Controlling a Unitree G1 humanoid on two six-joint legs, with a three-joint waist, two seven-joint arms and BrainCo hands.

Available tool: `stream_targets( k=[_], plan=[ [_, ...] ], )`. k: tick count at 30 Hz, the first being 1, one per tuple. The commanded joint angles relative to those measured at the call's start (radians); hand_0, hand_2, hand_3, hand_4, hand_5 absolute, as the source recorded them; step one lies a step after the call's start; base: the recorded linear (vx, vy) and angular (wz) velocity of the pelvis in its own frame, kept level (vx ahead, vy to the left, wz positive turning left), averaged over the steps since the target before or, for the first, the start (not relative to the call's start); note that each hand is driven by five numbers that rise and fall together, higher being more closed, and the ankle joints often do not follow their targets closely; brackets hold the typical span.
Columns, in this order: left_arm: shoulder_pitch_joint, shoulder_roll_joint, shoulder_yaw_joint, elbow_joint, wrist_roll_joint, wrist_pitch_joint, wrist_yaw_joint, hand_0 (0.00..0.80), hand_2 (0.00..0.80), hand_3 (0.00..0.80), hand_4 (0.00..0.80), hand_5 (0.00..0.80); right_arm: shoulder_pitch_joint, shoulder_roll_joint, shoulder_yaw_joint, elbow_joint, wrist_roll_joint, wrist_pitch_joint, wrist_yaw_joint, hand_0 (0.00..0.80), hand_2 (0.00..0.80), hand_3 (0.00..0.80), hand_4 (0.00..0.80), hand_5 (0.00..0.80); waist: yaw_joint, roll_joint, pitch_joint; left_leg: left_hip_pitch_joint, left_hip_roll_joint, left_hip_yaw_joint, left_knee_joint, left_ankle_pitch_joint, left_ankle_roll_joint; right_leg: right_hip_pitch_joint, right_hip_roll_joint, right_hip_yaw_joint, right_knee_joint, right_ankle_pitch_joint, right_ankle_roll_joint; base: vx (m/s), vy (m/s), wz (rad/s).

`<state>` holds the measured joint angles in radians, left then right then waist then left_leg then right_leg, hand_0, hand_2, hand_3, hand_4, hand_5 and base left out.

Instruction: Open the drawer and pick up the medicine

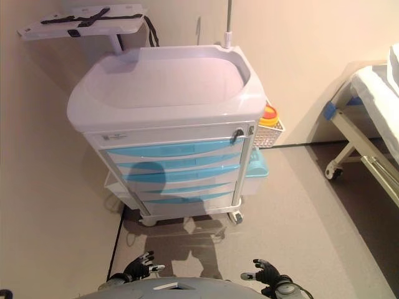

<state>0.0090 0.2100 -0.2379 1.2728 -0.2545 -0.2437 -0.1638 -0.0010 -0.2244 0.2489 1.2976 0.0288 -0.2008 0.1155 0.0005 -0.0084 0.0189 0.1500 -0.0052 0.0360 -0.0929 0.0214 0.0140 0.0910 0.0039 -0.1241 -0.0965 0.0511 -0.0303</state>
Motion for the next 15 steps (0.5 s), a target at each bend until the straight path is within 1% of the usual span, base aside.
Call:
stream_targets(
  k=[1,6,15],
  plan=[
    [-0.048,-0.034,0.02,0.072,0.024,-0.034,-0.011,0.0,0.0,0.0,0.0,0.0,-0.047,0.028,0.007,0.063,0.003,-0.016,0.012,0.0,0.0,0.0,0.0,0.0,0.014,-0.016,0.007,-0.019,-0.042,0.028,0.006,-0.035,0.019,0.03,-0.038,-0.015,0.025,-0.012,0.071,0.0,0.0,0.0],
    [-0.049,-0.033,0.022,0.075,0.017,-0.026,-0.013,0.0,0.0,0.0,0.0,0.0,-0.047,0.027,0.006,0.065,0.006,-0.017,0.013,0.0,0.0,0.0,0.0,0.0,0.014,-0.015,0.009,-0.022,-0.042,0.029,0.006,-0.033,0.019,0.027,-0.038,-0.014,0.026,-0.012,0.071,0.0,0.0,0.0],
    [-0.044,-0.038,0.024,0.077,0.018,-0.035,-0.005,0.0,0.0,0.0,0.0,0.0,-0.043,0.029,0.006,0.066,0.003,-0.017,0.017,0.0,0.0,0.0,0.0,0.0,0.015,-0.015,0.015,-0.022,-0.047,0.026,0.006,-0.034,0.023,0.026,-0.041,-0.014,0.028,-0.011,0.071,0.0,0.0,0.0]
  ],
)
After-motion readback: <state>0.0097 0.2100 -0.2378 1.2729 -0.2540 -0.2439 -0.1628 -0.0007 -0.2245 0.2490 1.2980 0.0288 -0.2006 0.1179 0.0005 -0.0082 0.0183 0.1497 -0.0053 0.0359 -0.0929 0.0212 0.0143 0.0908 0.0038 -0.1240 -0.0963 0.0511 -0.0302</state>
